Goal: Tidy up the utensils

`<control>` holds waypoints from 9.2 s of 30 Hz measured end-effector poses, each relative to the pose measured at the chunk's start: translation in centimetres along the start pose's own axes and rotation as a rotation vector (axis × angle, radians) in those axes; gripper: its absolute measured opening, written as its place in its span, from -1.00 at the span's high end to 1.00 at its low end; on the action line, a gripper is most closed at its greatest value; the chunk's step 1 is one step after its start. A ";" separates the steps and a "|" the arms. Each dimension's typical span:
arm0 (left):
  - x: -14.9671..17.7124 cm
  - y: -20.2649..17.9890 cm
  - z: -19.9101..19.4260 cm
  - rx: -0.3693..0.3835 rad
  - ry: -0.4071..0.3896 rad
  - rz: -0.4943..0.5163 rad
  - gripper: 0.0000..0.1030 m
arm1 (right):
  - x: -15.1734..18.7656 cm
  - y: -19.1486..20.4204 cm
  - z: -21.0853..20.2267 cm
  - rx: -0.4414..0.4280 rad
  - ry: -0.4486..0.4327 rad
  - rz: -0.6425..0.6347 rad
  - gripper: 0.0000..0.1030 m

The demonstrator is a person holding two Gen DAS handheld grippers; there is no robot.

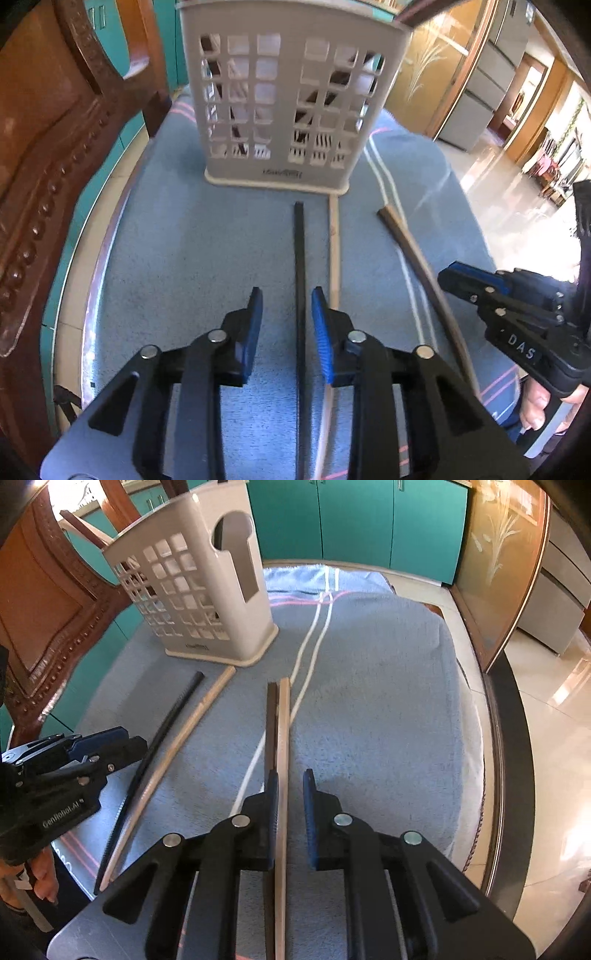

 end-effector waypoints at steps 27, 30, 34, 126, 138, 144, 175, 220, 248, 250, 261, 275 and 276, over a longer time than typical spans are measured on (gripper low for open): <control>0.4 -0.7 1.9 -0.089 0.047 0.049 0.15 | 0.2 -0.3 0.9 0.031 0.021 -0.007 0.88; 0.5 -0.6 1.7 -0.081 0.049 0.048 0.31 | -0.1 -1.2 0.6 0.049 0.015 0.019 0.88; 0.5 0.0 1.6 -0.074 0.058 0.038 0.39 | -0.3 -2.0 0.2 0.042 0.018 0.040 0.88; -12.6 7.5 -27.2 -0.208 -0.869 -0.200 0.87 | -13.1 5.9 -26.6 -0.511 -0.859 0.114 0.88; -14.7 9.0 -18.9 -0.302 -0.754 -0.200 0.87 | -15.8 8.9 -16.6 -0.356 -0.787 0.032 0.88; -15.3 8.8 -17.0 -0.299 -0.697 -0.188 0.87 | -15.2 8.9 -15.8 -0.346 -0.737 0.015 0.87; -5.9 2.4 -16.5 -0.284 -0.675 -0.017 0.30 | -0.7 1.1 -0.3 -0.005 -0.022 -0.129 0.26; -0.5 -1.2 -4.2 -0.134 -0.174 0.070 -0.18 | -1.6 -1.6 1.3 0.049 0.016 0.027 0.87; 2.1 -2.4 1.8 -0.039 0.029 0.110 0.77 | -1.4 -1.5 1.5 0.067 0.017 0.010 0.87; 2.0 -2.2 1.6 -0.033 0.032 0.107 0.86 | -1.4 -1.5 1.5 0.067 0.017 0.010 0.87; 4.2 -0.2 -1.7 -0.006 0.002 0.049 0.88 | -1.4 -0.1 0.4 0.023 -0.019 -0.031 0.87; 2.4 1.2 -0.1 -0.022 0.017 -0.020 0.55 | -1.8 1.1 0.5 0.001 -0.031 -0.055 0.77; 2.0 1.3 0.2 -0.025 0.016 -0.026 0.50 | -2.3 0.9 0.3 -0.001 -0.051 -0.049 0.66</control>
Point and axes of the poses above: each gripper's, at about its wrist camera, not at the fingertips, and z roughly the way its jaws point, y to its left, x to its underside, the point moved 6 cm from there along z, roughly the way its jaws point, and after that the axes turned 15 degrees about z, right-handed, at the moved point
